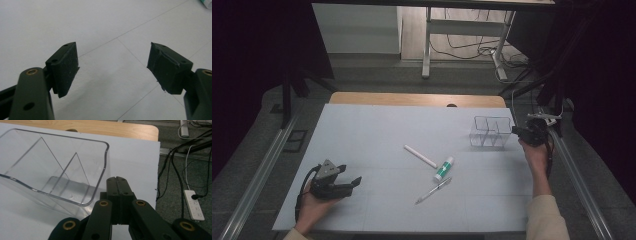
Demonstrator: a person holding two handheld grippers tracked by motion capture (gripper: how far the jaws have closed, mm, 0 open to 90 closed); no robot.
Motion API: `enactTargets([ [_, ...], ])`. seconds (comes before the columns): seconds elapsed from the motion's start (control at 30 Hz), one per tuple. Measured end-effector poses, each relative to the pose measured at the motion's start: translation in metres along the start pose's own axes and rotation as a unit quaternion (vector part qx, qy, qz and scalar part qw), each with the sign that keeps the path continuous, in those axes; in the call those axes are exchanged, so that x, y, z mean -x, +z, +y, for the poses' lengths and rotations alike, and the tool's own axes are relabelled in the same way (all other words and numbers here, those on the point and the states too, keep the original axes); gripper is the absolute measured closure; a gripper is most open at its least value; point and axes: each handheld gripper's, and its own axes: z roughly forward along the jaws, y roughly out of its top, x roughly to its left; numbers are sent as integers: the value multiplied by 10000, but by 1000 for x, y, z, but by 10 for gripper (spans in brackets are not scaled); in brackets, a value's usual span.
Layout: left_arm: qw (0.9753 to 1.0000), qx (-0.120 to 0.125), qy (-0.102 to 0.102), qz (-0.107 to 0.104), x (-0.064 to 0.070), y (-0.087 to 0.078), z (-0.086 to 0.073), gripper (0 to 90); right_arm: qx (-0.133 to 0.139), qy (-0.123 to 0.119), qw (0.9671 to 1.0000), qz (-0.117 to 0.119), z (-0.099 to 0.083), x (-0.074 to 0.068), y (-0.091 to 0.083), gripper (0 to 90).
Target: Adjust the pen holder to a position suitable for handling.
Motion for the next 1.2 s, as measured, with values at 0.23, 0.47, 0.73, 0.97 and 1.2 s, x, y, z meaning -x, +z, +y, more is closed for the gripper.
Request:
enactTargets([
  [0.23, 10000, -11, 13, 9, 0, 0, 0, 249, -92, 4, 10000, -22, -2, 5, 8, 889],
  [0.47, 10000, -33, 21, 16, 0, 1, 0, 250, -234, 0, 9997, 40, -5, 8, 16, 889],
  [0.73, 10000, -39, 26, 10, 1, 1, 0, 249, -318, -23, 9995, 76, -7, 8, 20, 889],
  [0.97, 10000, -28, 34, 13, 1, 1, 0, 250, -355, -34, 9993, 143, -7, 5, 23, 890],
  [1.2, 10000, -40, 29, 16, 0, 1, 0, 251, -445, -57, 9988, 187, -8, 4, 26, 890],
])
